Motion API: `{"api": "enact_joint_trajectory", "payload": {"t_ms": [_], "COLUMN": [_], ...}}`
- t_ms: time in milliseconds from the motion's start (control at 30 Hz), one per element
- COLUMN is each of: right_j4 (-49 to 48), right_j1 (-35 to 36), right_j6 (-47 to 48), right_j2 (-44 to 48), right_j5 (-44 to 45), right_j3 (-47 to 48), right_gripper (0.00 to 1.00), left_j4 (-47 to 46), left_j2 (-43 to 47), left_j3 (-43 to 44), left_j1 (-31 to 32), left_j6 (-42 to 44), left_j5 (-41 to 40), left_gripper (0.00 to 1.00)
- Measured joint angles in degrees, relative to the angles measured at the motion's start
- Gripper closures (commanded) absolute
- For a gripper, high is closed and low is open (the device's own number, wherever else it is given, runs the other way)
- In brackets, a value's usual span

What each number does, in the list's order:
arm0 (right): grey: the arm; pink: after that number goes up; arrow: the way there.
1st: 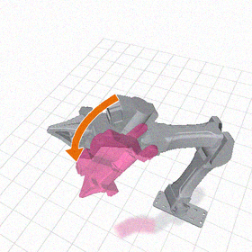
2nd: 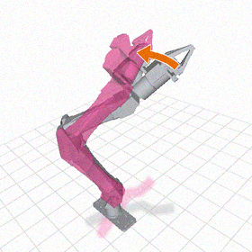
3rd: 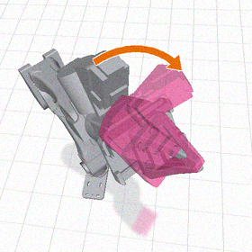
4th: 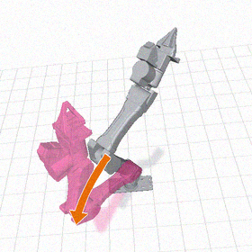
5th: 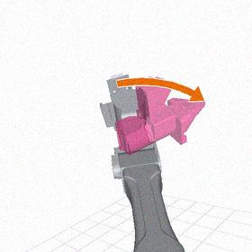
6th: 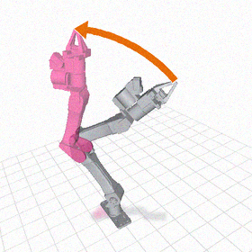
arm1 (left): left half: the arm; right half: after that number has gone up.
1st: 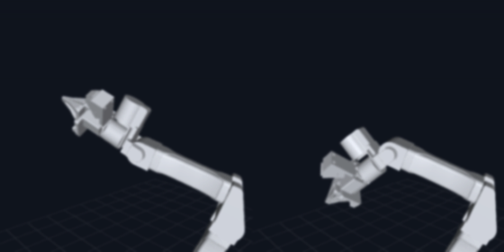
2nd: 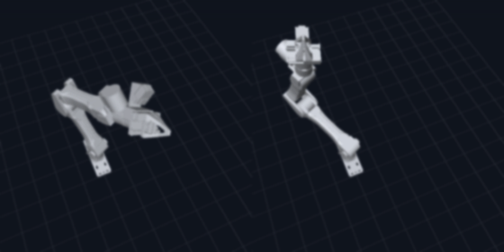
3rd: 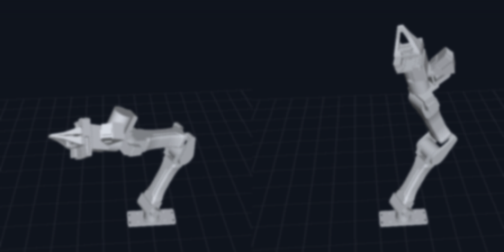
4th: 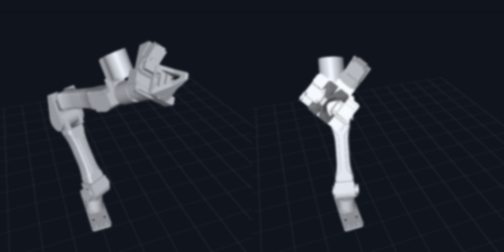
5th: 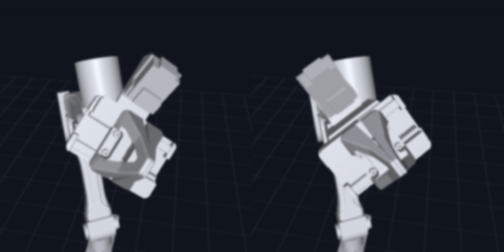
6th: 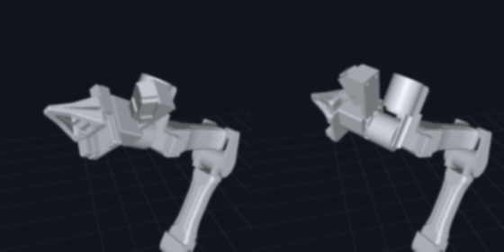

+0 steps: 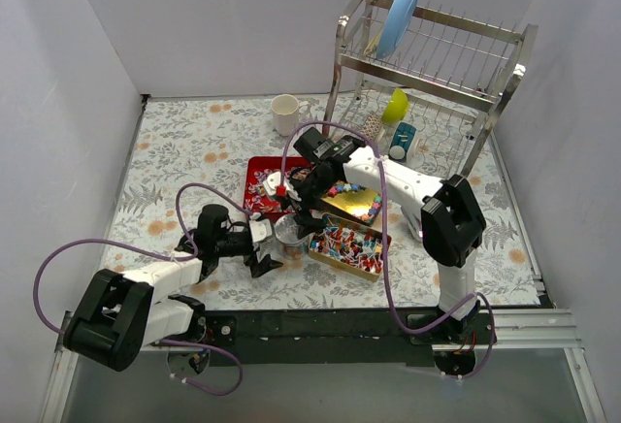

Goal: Pack the candies
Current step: Screw the bottle lid onto the packing bottle.

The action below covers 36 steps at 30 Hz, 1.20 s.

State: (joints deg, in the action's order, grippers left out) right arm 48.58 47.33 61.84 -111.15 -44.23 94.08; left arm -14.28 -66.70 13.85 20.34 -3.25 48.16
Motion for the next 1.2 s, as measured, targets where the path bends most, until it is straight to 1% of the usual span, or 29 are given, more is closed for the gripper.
{"api": "enact_joint_trajectory", "payload": {"t_ms": [167, 367, 467, 633, 700, 833, 967, 1033, 1200], "right_j4": [3.23, 7.8, 8.61, 7.52, 4.57, -4.66, -14.19, -17.4, -23.41], "right_j1": [1.07, 1.44, 1.44, 1.44, 1.42, 1.51, 1.73, 1.9, 2.21], "right_j6": [3.13, 5.88, 6.56, 5.75, 4.17, -0.76, -8.07, -11.34, -19.12], "right_j2": [-0.55, -4.7, -4.79, -4.55, -3.08, 2.91, 8.59, 10.21, 11.47], "right_j5": [0.13, -0.24, -0.33, -0.52, -0.61, 0.55, 3.32, 4.81, 8.2], "right_j3": [1.44, 4.96, 5.14, 4.33, 1.66, -7.67, -16.2, -18.56, -21.07], "right_gripper": [0.02, 0.04, 0.09, 0.2, 0.23, 0.27, 0.31, 0.35, 0.38], "left_j4": [-0.35, -0.42, -0.7, -0.98, -1.16, -1.11, 0.61, 1.6, 4.66], "left_j2": [0.7, 0.7, 0.7, 0.7, 0.7, 0.7, 1.03, 1.81, 4.04], "left_j3": [-0.42, -0.42, -0.42, -0.42, -0.42, -0.42, 0.17, 0.61, 3.37], "left_j1": [0.0, 0.0, 0.0, 0.0, 0.0, 0.0, 0.0, 0.0, 0.0], "left_j6": [-0.02, -0.17, -0.22, -0.61, -0.9, -2.51, -4.92, -5.97, -8.57], "left_j5": [0.02, 0.02, 0.0, -0.11, -0.17, -0.52, -0.81, -0.9, -0.96], "left_gripper": [0.02, 0.02, 0.02, 0.02, 0.02, 0.02, 0.02, 0.02, 0.02]}}
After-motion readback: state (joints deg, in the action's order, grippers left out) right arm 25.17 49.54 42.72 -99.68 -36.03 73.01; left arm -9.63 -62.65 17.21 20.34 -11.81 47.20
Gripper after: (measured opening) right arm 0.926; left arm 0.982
